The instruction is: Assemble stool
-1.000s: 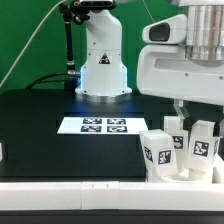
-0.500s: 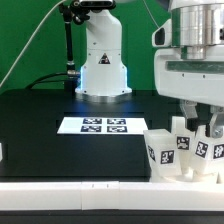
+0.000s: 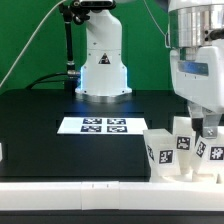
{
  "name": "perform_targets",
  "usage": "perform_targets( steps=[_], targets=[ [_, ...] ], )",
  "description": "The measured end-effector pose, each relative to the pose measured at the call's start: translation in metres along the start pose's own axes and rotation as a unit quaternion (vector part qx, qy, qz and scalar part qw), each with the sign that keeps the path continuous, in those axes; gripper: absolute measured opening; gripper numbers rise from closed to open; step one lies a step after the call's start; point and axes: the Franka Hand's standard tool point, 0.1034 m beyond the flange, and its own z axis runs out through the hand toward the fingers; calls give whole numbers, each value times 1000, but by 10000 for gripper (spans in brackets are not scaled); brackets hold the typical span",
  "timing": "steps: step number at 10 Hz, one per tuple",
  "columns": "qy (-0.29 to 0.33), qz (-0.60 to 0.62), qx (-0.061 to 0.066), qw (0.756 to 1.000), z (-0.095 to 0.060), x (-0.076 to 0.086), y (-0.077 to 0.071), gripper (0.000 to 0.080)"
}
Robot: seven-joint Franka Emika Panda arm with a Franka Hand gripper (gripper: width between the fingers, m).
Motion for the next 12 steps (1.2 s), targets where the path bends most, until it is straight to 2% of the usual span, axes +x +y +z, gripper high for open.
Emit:
perform_targets(
  steps=[2, 3, 4, 5, 7, 8, 11, 12],
  targets=[
    [-2, 45, 0, 999, 0, -1, 0, 330],
    [-1, 45, 0, 999, 0, -1, 0, 424],
    [-1, 20, -1, 1000, 1, -1, 1, 424],
    [3, -36, -19, 999, 0, -5, 4, 609],
    [-2, -180, -5, 984, -3, -12, -2, 637],
    [-3, -219, -3, 976, -6, -11, -4, 647],
    [-1, -303, -5, 953, -4, -10, -3, 649],
    [5, -361, -5, 932, -5, -13, -3, 649]
  ],
)
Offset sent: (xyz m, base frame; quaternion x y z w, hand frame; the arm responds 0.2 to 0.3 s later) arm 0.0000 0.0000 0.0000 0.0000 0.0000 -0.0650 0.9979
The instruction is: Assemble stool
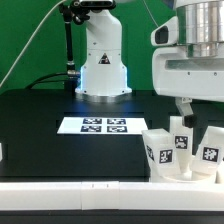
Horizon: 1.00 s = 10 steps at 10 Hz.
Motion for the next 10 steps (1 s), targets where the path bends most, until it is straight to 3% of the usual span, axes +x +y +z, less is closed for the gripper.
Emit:
perform_targets(
  steps=[2, 4, 7, 10],
  targets=[
    [24, -169, 10, 985, -2, -13, -14, 649],
    [22, -278, 11, 960, 0, -23, -18, 649],
    [26, -369, 4, 929, 1, -18, -15, 649],
    [40, -526, -9, 849, 3, -16, -9, 649]
  ],
)
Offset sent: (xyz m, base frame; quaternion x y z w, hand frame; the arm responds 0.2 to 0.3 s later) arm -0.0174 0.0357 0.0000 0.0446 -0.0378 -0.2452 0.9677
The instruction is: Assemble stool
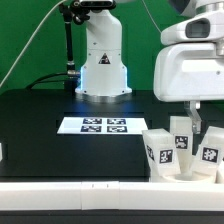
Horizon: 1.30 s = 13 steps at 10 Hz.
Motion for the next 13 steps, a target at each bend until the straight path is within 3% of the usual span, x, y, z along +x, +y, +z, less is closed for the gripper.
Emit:
perform_targets(
  steps=[5, 8, 9, 10, 11, 13],
  targets=[
    [-29, -255, 2, 966, 4, -8, 18, 649],
    [-34, -262, 0, 965, 9, -11, 23, 628],
    [-36, -259, 0, 965, 11, -13, 24, 435],
    [-36, -259, 0, 965, 11, -12, 24, 435],
    [-36, -258, 0, 965, 11, -12, 24, 341],
    [-36, -257, 0, 966, 11, -12, 25, 341]
  ],
)
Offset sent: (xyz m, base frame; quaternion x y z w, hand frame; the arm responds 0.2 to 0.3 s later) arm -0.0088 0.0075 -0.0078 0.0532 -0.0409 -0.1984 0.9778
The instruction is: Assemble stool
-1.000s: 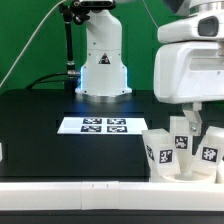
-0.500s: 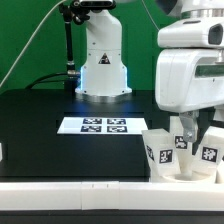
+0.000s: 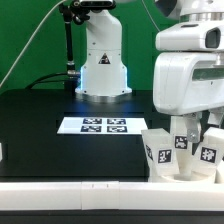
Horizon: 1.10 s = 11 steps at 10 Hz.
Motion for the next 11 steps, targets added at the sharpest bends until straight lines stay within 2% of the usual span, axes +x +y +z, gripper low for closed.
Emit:
perform_targets(
  steps=[2, 3, 5, 10, 11],
  targets=[
    [9, 58, -7, 998, 1, -3, 8, 341],
    [22, 148, -12, 989, 2, -2, 8, 341],
    [42, 299, -9, 953, 3, 0, 9, 341],
    [44, 456, -3, 889, 3, 1, 9, 342],
    [47, 510, 2, 859, 4, 1, 7, 342]
  ],
)
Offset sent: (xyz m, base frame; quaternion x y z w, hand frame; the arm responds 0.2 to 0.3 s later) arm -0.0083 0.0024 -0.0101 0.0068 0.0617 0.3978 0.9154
